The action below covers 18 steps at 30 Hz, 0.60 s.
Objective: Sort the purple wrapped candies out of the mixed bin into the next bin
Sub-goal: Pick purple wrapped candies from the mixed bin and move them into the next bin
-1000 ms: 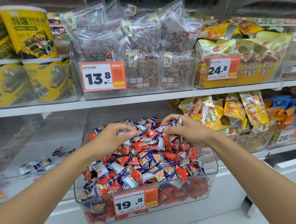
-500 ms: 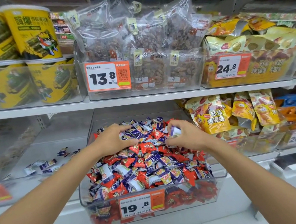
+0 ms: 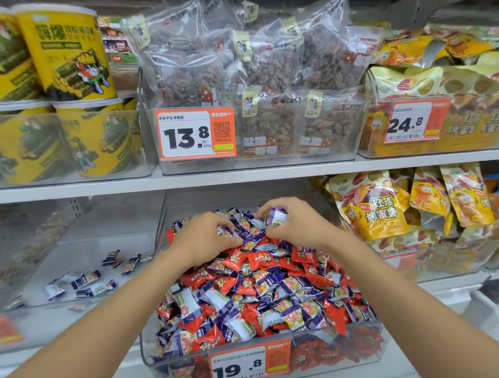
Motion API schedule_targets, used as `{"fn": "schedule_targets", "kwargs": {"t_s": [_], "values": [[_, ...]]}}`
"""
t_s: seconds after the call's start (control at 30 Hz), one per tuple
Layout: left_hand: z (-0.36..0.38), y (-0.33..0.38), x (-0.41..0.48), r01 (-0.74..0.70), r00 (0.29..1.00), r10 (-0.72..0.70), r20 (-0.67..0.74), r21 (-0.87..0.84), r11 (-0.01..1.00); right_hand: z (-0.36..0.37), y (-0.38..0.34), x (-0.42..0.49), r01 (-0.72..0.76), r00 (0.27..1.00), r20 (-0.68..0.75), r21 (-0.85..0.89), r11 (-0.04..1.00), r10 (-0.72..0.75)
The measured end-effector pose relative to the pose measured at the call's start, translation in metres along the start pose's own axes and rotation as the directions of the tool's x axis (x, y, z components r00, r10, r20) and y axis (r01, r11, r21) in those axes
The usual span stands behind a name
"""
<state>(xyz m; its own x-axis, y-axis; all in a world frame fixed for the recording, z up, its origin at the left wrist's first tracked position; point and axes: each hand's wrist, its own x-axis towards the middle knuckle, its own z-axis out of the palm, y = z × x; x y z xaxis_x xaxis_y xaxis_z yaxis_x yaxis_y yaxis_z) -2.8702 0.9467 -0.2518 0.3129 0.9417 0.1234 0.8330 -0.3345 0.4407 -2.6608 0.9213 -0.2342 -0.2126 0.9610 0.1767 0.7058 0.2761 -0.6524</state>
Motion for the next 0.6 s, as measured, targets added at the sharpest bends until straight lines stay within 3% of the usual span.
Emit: {"fn": "schedule_targets", "kwargs": {"t_s": [0.07,0.17,0.33,0.6], "values": [[-0.010,-0.006,-0.006,-0.004,1.000,0.004,-0.028,-0.005,1.000,0.011,-0.003,0.011,0.049,0.997,0.064,-0.147,0.988,-0.040],[-0.022,-0.019,-0.020,-0.003,0.999,0.002,-0.039,-0.037,0.999,0.022,-0.001,0.026,0.070,0.971,0.239,-0.326,0.943,0.011],[-0.026,-0.026,-0.039,-0.065,0.998,0.063,-0.021,-0.099,0.993,0.028,0.000,0.035,0.080,0.935,0.348,-0.391,0.917,0.066],[-0.030,-0.017,-0.049,-0.072,0.997,0.061,-0.056,-0.228,0.971,0.017,-0.004,0.019,-0.007,0.974,0.228,0.000,1.000,0.007]]}}
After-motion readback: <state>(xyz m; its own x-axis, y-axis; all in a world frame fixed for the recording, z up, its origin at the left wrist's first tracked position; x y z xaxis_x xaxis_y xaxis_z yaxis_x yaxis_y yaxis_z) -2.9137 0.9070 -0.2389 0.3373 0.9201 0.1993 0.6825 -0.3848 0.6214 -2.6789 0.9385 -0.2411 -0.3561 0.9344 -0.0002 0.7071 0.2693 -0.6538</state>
